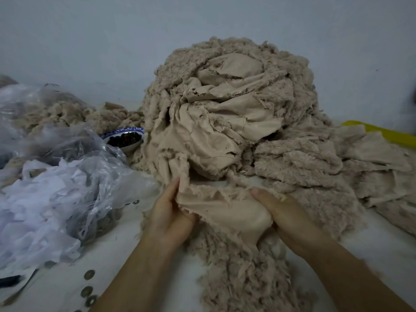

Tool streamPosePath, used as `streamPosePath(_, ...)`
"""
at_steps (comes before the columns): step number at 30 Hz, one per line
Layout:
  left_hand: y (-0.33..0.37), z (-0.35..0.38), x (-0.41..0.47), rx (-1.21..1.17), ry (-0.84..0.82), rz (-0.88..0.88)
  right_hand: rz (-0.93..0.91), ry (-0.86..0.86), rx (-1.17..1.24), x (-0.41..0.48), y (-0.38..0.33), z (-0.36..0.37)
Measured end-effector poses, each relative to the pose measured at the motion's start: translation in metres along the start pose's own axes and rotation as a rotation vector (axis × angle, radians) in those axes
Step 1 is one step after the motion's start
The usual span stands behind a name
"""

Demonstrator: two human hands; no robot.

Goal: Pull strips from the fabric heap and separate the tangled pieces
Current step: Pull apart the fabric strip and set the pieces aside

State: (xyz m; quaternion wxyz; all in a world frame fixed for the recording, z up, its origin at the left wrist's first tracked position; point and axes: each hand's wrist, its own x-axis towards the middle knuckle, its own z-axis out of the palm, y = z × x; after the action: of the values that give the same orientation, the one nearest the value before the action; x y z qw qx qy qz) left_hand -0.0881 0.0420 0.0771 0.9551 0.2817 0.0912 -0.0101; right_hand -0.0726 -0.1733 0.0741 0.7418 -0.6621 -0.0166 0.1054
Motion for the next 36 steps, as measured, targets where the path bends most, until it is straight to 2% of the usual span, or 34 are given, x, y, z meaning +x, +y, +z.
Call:
streamPosePath(4,-0.017,0.007,-0.011,0.472,-0.026,0.109,-0.109,0.109,-0.323,0.002,0.001,0.005)
streamPosePath(8,-0.033,0.009,-0.018,0.962,0.000,0.197,-0.236,-0.030,-0.304,-0.004,0.001,0.015)
streamPosePath(11,-0.040,0.011,-0.021,1.293,-0.156,0.209,-0.199,-0.115,-0.398,-0.003,0.007,0.028)
streamPosePath(14,-0.050,0.012,-0.026,1.499,-0.296,0.179,-0.189,-0.038,-0.468,0.003,0.010,0.029)
streamPosePath(16,-0.054,0.012,-0.024,1.430,-0.245,0.176,-0.227,0.028,-0.457,0.006,0.011,0.027)
streamPosePath(19,-0.050,0.014,-0.019,1.118,-0.062,0.169,-0.364,0.053,-0.551,0.002,0.011,0.029)
streamPosePath(24,-0.038,0.012,-0.013,0.839,0.051,0.123,-0.471,-0.130,-0.747,-0.005,0.014,0.039)
streamPosePath(31,-0.024,0.009,-0.007,0.420,0.194,-0.065,-0.550,-0.359,-0.896,-0.007,0.012,0.036)
streamPosePath(33,-0.021,0.008,-0.004,0.400,0.179,-0.039,-0.531,-0.343,-0.864,-0.005,0.014,0.035)
streamPosePath(36,-0.023,0.006,-0.003,0.472,0.111,0.060,-0.391,-0.142,-0.709,0.002,0.017,0.026)
